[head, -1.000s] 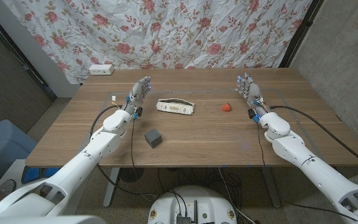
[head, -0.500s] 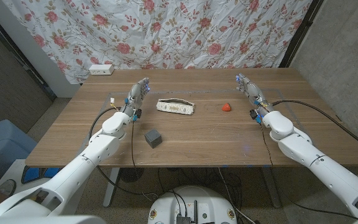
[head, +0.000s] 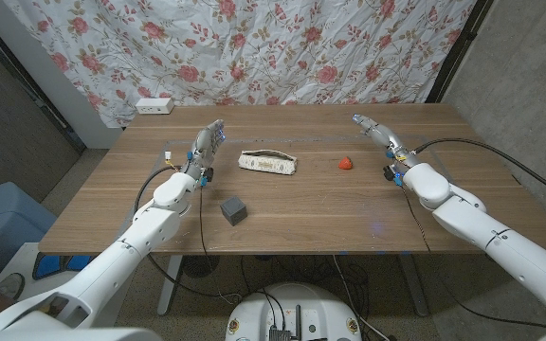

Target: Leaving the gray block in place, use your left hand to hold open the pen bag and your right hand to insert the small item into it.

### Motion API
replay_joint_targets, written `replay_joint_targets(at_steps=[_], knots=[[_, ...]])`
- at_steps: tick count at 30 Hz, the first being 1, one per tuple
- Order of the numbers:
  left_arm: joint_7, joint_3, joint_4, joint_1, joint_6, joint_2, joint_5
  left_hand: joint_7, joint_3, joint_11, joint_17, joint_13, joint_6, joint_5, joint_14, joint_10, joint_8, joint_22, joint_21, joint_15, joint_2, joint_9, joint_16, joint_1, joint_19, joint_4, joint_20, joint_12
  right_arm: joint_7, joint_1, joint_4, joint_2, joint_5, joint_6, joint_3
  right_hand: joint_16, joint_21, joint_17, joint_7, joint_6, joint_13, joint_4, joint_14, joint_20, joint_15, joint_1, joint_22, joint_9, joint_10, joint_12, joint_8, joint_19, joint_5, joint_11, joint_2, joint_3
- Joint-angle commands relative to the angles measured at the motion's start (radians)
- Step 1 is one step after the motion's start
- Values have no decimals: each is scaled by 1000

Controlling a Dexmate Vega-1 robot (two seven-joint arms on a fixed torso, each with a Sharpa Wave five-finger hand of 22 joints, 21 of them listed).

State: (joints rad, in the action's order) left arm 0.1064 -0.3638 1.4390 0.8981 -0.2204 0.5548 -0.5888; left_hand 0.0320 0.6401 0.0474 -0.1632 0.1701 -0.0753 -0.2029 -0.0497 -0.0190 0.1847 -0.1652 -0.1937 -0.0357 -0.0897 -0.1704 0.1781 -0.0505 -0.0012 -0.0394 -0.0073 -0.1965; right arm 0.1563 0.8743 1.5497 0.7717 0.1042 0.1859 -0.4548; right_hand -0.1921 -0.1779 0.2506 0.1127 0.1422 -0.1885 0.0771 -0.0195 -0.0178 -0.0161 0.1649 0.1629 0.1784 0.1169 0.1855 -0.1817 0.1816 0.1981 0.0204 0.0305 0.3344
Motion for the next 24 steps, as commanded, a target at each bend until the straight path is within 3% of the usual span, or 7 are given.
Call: replay_joint_targets(at_steps=[1, 4, 7, 9, 12, 17, 24], knots=[[9, 3, 0, 7, 0, -6, -5, -2, 3, 2, -3, 3, -7, 1, 6, -5, -1, -4, -7, -14, -43, -1, 3, -7, 8, 9, -3, -2, 24, -28, 71, 69, -191, -113, -36, -3, -2, -3, 3, -19, -3, 18, 10, -2, 1, 21, 4, 4, -18, -3, 3, -4, -3, 3, -1, 6], [17, 2, 2, 8, 3, -8, -2, -2, 4, 1, -3, 3, -7, 1, 7, -6, -1, -4, -6, -14, -44, -1, 3, -7, 9, 10, -3, -3, 22, -35, 74, 77, -214, -119, -41, -2, -1, -5, 4, -23, -3, 25, 15, 1, 5, 28, 4, 4, -29, -5, 1, -9, -4, 5, -3, 8], [27, 3, 8, 12, 5, -7, 1, -3, 5, 2, -3, 3, -7, 1, 10, -8, -2, -4, -7, -14, -45, -1, 3, -7, 12, 12, -2, -2, 7, -43, 84, 96, -243, -128, -48, -2, -2, -11, 10, -34, -3, 47, 22, 6, 5, 54, 4, 7, -45, -6, -3, -14, -7, 9, -1, 19], [31, 4, 13, 14, 10, -5, 2, -2, 6, 4, -3, 3, -6, 2, 11, -8, -2, -4, -6, -14, -46, -1, 3, -7, 13, 13, -2, -2, -8, -47, 92, 109, -259, -138, -53, -2, -3, -17, 15, -54, -4, 81, 32, 14, 8, 104, 4, 11, -68, -5, -7, -20, -4, 10, 1, 39], [40, 6, 17, 19, 14, -4, 3, -2, 7, 2, -3, 3, -6, 2, 13, -9, -2, -4, -6, -14, -46, -1, 3, -7, 14, 14, -2, -1, -32, -51, 108, 124, -274, -166, -56, -1, -3, -21, 15, -69, -5, 98, 44, 22, 15, 135, 4, 13, -84, -6, -9, -26, 1, 11, -4, 50], [61, 9, 25, 28, 10, -9, 8, -4, 9, 1, -3, 3, -8, 2, 19, -14, -2, -4, -7, -14, -48, -1, 4, -6, 20, 15, -2, -2, -58, -47, 154, 148, -307, -246, -61, 0, -3, -24, 13, -87, -6, 108, 58, 35, 23, 167, 4, 15, -97, -5, -11, -32, 7, 14, -13, 59], [70, 11, 34, 33, 26, -4, 6, -7, 12, 1, -3, 3, -11, 2, 26, -21, -2, -5, -7, -14, -52, -1, 4, -4, 25, 17, -1, -3, -134, -61, 195, 194, -336, -281, -73, 1, -1, -29, 12, -84, -7, 113, 78, 57, 37, 213, 4, 18, -123, -6, -24, -47, 12, 16, -32, 70]])
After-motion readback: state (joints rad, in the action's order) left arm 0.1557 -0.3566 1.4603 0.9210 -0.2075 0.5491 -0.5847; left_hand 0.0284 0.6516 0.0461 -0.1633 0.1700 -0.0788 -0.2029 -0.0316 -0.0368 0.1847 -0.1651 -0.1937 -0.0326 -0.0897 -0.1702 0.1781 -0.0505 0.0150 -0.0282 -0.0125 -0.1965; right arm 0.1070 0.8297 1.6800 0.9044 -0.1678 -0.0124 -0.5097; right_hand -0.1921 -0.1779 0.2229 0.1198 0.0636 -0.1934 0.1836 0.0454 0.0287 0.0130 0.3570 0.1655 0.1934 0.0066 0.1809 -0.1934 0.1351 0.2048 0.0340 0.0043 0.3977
